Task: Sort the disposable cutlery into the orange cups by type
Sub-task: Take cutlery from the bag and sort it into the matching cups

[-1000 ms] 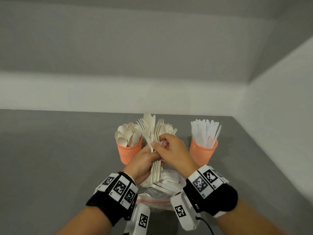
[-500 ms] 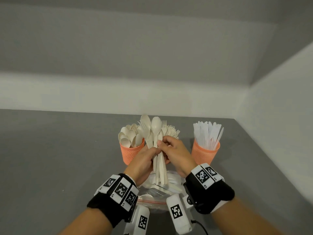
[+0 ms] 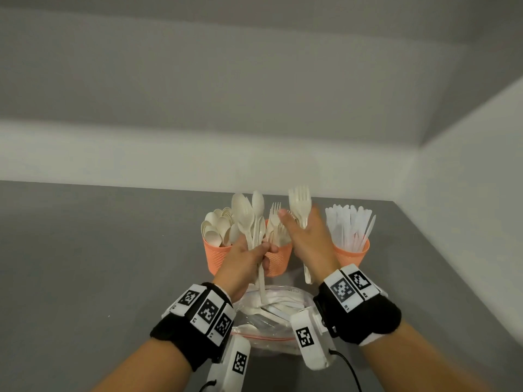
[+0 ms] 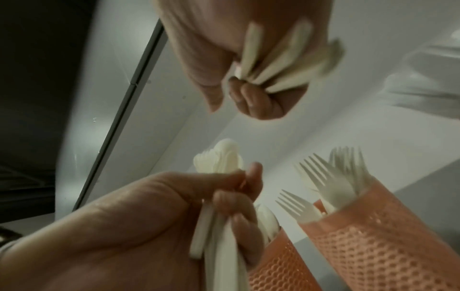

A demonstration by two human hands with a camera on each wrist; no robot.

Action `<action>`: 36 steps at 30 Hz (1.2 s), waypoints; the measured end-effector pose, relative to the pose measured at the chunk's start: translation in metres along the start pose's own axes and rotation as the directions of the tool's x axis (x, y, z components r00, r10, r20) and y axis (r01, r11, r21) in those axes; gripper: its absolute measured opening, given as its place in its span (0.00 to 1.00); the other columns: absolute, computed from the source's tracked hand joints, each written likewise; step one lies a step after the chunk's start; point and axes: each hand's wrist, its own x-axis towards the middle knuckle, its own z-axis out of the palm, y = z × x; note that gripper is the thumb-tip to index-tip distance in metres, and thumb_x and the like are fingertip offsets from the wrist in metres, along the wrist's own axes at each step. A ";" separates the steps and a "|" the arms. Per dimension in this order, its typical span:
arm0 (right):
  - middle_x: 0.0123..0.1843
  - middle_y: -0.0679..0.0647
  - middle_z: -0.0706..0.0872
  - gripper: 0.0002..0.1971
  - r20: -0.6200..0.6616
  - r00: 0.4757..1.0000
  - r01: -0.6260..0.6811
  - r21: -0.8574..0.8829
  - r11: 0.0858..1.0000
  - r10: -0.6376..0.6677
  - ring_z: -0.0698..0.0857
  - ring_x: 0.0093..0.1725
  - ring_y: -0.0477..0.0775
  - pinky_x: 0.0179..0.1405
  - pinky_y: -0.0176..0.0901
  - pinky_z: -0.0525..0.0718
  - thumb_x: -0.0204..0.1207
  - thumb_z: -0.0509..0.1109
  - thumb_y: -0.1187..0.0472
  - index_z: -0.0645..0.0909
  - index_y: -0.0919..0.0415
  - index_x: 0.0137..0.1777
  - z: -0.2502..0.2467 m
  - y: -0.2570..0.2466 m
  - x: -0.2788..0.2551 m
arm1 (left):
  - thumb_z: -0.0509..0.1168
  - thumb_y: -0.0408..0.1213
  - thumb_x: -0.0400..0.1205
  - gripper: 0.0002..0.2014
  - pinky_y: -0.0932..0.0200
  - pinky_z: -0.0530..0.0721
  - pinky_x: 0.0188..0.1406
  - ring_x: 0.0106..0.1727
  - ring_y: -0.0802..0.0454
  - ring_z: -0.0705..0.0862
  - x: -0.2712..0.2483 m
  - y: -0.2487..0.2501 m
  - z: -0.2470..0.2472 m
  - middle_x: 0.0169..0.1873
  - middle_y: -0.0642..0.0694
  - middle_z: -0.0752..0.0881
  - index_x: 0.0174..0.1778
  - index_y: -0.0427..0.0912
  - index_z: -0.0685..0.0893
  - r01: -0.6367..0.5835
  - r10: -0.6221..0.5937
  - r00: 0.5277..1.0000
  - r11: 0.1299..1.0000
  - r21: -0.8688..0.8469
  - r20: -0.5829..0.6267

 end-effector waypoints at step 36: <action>0.26 0.47 0.74 0.08 0.206 0.978 -0.094 0.317 0.944 0.028 0.72 0.22 0.45 0.24 0.40 0.75 0.81 0.62 0.51 0.71 0.55 0.48 0.025 0.000 0.014 | 0.57 0.36 0.85 0.07 0.61 0.83 0.30 0.28 0.54 0.84 0.012 0.001 -0.017 0.29 0.47 0.82 0.47 0.37 0.76 -0.048 0.022 0.988 0.985 -0.167 -0.154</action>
